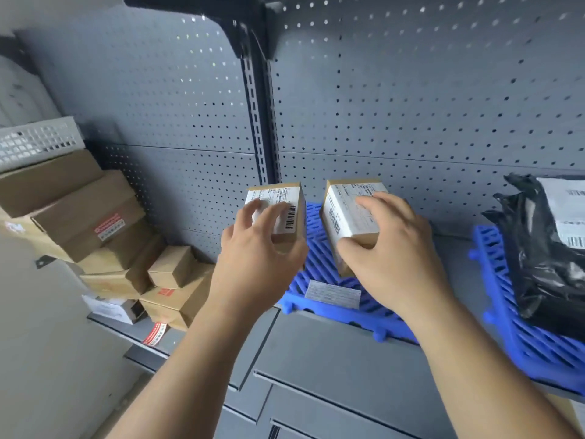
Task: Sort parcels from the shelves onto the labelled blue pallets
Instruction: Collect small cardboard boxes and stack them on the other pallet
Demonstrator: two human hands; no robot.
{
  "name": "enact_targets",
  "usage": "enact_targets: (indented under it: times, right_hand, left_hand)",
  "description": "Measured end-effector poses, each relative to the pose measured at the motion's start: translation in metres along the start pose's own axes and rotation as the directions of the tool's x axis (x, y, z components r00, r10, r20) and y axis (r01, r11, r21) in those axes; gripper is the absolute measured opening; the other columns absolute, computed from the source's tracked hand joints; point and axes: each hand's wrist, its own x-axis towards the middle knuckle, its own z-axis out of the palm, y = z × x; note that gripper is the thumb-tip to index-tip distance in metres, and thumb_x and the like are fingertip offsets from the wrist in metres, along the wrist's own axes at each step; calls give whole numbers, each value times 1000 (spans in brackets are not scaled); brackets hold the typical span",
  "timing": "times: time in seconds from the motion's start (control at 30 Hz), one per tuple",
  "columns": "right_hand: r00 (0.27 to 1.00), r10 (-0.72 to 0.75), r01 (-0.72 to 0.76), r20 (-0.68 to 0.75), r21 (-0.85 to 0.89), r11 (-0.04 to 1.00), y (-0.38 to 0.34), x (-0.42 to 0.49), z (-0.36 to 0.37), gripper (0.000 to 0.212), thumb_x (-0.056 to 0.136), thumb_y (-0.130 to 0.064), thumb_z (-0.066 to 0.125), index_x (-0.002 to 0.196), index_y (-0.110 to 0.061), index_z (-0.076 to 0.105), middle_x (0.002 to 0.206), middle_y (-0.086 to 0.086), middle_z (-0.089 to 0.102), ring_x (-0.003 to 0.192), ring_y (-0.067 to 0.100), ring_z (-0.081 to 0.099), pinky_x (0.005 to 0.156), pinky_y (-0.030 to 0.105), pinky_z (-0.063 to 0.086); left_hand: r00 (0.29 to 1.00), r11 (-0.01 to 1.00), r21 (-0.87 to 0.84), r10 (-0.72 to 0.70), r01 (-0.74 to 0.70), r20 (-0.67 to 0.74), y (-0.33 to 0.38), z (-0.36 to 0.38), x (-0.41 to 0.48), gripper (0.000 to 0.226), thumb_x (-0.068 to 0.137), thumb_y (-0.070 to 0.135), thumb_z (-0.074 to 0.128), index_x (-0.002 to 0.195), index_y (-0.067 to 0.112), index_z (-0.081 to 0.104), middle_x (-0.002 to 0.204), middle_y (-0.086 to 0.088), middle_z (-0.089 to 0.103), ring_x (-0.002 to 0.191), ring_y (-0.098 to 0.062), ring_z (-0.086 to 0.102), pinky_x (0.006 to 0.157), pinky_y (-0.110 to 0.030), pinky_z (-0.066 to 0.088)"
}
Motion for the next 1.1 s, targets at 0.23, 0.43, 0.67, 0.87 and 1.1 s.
enact_targets:
  times: [0.23, 0.43, 0.67, 0.87, 1.1]
  right_hand:
    - [986, 164, -165, -20, -133, 977, 39, 23, 3, 64, 83, -40, 61, 145, -31, 47, 152, -14, 37, 126, 29, 36, 104, 38, 37]
    - [968, 249, -252, -41, -218, 943, 43, 32, 20, 67, 81, -42, 62, 145, -31, 47, 153, -13, 36, 125, 28, 39, 102, 36, 36]
    - [947, 314, -322, -72, -269, 908, 30, 38, 39, 68, 77, -45, 61, 142, -30, 49, 150, -11, 38, 124, 30, 41, 103, 39, 38]
    - [928, 362, -369, -85, -336, 866, 17, 36, 45, 68, 75, -49, 54, 140, -32, 48, 152, -12, 38, 128, 32, 39, 103, 44, 37]
    - [906, 407, -421, -122, -370, 828, 3, 28, 47, 71, 76, -55, 50, 145, -39, 42, 159, -13, 30, 146, 30, 22, 118, 53, 21]
  left_hand:
    - [989, 994, -69, 95, -88, 110, 11, 45, 44, 59, 85, 53, 60, 142, 50, 45, 156, 12, 32, 135, -29, 40, 109, -41, 39]
    - [951, 978, -54, 208, -200, 228, 1, 62, 74, 61, 86, 54, 62, 144, 46, 45, 156, 15, 31, 137, -29, 37, 107, -36, 36]
    - [894, 956, -58, 290, -288, 341, -19, 64, 91, 63, 87, 59, 60, 145, 45, 44, 159, 12, 31, 137, -29, 38, 107, -33, 34]
    - [866, 933, -114, 359, -341, 348, -25, 65, 93, 60, 89, 58, 59, 146, 43, 47, 160, 4, 32, 145, -28, 26, 113, -31, 26]
    - [855, 917, -120, 399, -381, 332, -31, 61, 92, 66, 87, 66, 53, 148, 44, 42, 166, 8, 23, 152, -17, 10, 123, -44, 22]
